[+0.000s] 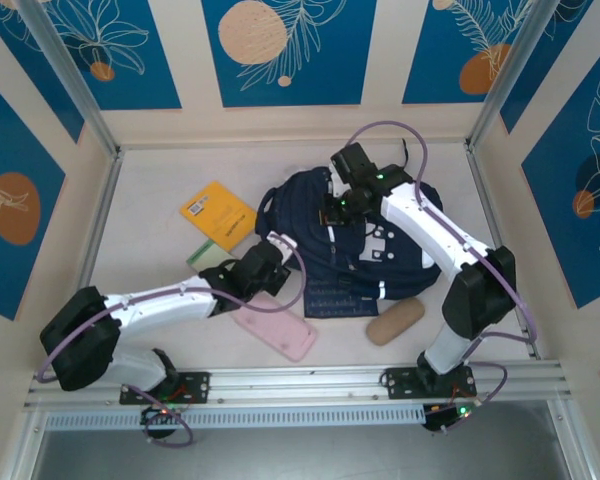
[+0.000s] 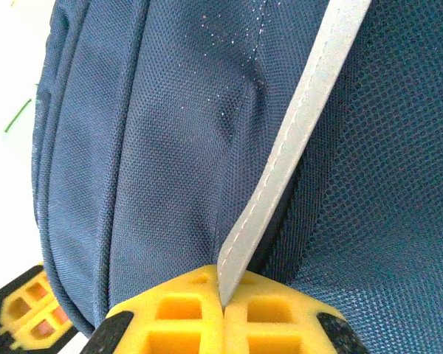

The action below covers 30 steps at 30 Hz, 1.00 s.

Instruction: Pack books, pencil case, and school supplies into a backpack

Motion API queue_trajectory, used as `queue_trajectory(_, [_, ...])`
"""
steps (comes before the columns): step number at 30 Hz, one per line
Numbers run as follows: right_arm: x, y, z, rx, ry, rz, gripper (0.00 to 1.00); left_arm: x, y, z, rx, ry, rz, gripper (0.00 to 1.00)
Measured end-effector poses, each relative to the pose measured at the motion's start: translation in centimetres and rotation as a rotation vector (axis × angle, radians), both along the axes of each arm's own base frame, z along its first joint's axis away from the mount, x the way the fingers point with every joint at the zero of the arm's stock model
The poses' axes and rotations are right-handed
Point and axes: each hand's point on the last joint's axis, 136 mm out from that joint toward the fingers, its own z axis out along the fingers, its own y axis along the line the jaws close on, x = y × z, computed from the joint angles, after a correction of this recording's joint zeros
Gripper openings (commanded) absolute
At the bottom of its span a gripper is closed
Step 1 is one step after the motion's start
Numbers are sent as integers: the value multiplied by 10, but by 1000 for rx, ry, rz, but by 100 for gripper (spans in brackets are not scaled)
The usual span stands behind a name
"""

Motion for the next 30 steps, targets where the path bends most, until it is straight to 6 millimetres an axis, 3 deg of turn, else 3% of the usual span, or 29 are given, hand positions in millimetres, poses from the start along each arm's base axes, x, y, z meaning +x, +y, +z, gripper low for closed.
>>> queue_trajectory(3, [0,-2,-4,-23,5,-8,47,-3,-4,0,-17,43,-28,0])
queue_trajectory(7, [4,-11,1,-16,-5,-73,71,-13,-13,-4,-59,109,-72,0])
queue_trajectory(11, [-4,-30,25,43,-37,-198,71,-23,-22,-5,-114,168,-106,0])
queue_trajectory(15, [-29,-58,49,136,-56,-369,55,-32,-31,-2,-173,218,-131,0])
queue_trajectory(18, [-57,-76,50,199,-16,-506,45,-34,-37,5,-216,242,-137,0])
queue_trajectory(21, [-88,-88,34,258,64,-622,46,-34,-47,20,-270,256,-142,0])
queue_trajectory(27, [-149,-102,-28,372,258,-818,67,-34,-71,49,-350,267,-177,0])
queue_trajectory(28, [-155,-105,-38,377,280,-846,68,-34,-73,51,-356,267,-184,0])
queue_trajectory(29, [-158,-108,-47,378,295,-867,79,-34,-75,53,-361,268,-186,0])
queue_trajectory(30, [-160,-111,-56,384,309,-897,82,-35,-77,55,-366,269,-189,0])
